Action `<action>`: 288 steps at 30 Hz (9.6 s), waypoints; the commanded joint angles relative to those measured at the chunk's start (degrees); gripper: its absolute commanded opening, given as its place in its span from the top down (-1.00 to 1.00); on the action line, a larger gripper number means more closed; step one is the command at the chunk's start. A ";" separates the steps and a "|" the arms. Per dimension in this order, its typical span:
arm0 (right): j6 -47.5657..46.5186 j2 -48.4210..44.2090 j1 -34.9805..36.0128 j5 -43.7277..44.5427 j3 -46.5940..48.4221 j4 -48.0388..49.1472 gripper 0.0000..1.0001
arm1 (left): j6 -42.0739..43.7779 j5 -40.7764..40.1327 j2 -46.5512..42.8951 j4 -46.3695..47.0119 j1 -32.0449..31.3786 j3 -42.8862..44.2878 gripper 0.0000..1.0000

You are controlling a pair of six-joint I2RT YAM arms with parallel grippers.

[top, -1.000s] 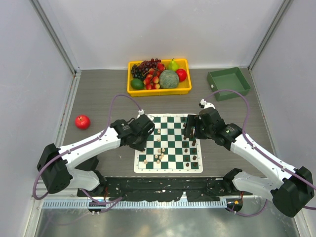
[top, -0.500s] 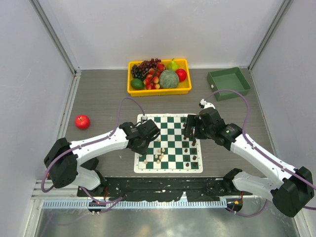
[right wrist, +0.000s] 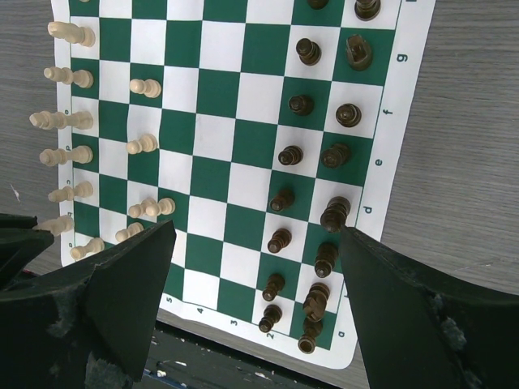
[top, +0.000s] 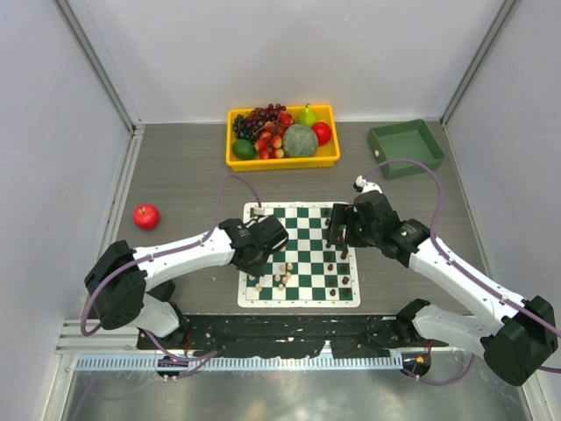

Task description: Set up the chess pieces on the board

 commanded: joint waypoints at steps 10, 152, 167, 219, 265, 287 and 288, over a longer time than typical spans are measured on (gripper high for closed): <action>0.03 -0.71 -0.07 0.38 0.89 1.16 -0.77 | -1.73 -0.84 2.74 2.65 -0.99 -0.13 0.72; 0.38 -1.50 -0.16 0.20 -0.08 1.25 -0.77 | -4.28 2.67 4.59 4.41 -5.73 -2.06 0.61; 0.55 -1.06 -0.16 -0.24 -0.34 1.78 -0.77 | -7.45 1.17 -0.51 1.07 -5.74 -3.56 0.66; -6.65 15.10 5.02 -0.77 14.24 1.25 -0.54 | -0.77 -8.06 -19.58 -3.42 6.38 -5.66 -0.27; -11.58 54.05 13.11 0.91 40.09 -1.30 0.28 | 3.72 3.64 -31.36 5.90 30.30 -14.72 -0.99; -12.45 54.49 13.73 0.29 41.58 -1.74 0.59 | 4.51 3.55 -30.40 5.38 30.30 -14.72 -0.99; -12.54 54.40 13.81 0.38 41.93 -1.82 0.64 | 4.42 3.64 -30.40 5.38 30.30 -14.63 -0.99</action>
